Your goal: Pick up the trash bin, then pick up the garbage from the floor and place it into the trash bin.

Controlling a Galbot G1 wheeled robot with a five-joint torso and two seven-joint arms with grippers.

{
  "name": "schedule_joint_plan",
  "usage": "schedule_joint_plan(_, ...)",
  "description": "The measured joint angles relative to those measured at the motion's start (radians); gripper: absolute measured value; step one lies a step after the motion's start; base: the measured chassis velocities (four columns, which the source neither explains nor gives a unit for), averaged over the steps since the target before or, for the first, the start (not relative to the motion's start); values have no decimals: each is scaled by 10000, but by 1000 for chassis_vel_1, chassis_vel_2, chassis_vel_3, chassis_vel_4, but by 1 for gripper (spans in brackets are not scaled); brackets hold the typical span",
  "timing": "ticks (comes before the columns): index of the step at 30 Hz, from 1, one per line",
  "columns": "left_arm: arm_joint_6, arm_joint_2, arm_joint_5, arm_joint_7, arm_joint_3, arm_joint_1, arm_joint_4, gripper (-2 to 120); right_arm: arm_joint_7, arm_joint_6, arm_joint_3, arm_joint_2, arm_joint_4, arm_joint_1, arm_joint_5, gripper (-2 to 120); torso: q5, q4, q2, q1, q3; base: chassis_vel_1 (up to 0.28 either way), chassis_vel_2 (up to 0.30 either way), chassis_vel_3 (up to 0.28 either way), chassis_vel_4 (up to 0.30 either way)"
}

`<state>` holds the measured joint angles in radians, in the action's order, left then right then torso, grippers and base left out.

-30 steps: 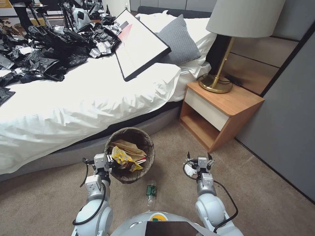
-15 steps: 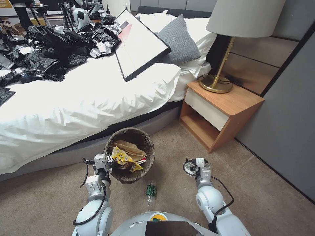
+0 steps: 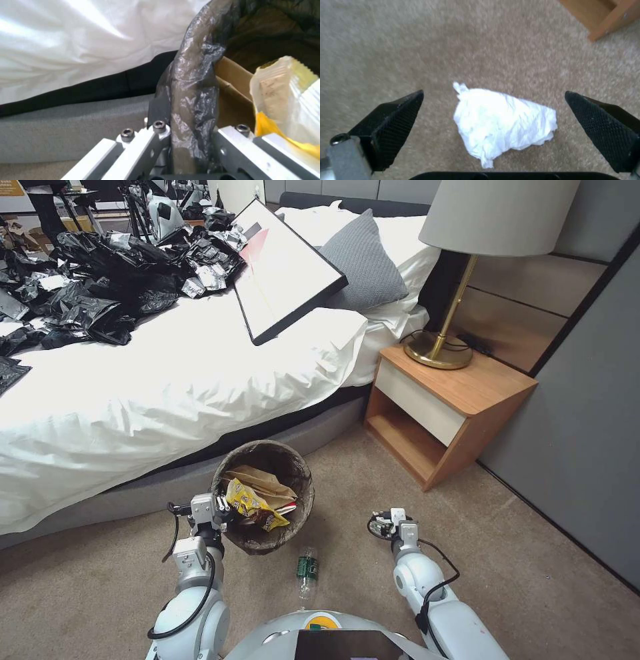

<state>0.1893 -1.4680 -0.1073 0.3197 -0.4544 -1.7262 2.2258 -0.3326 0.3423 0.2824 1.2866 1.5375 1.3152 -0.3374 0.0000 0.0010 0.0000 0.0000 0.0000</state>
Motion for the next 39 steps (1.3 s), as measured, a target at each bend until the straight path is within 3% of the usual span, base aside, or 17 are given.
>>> schedule_joint_plan(31, -12, -16, 74, 29, 19, -75, 29, 0, 327, -1053, 137, 320, -2196, -811, 241, 100, 0, 0, 0, -1, 0, 0, 0, 0, 0)
schedule_joint_plan(33, -13, -17, 75, 30, 18, -74, 29, 0, 359, -1134, 152, 332, -2332, -838, 309, 97, 0, 0, 0, -1, 0, 0, 0, 0, 0)
schedule_joint_plan(39, -19, -19, 75, 39, 4, -72, 13, 0, 476, -1273, 190, 370, -2650, -867, 396, 72, 0, 0, 0, -1, 0, 0, 0, 0, 0)
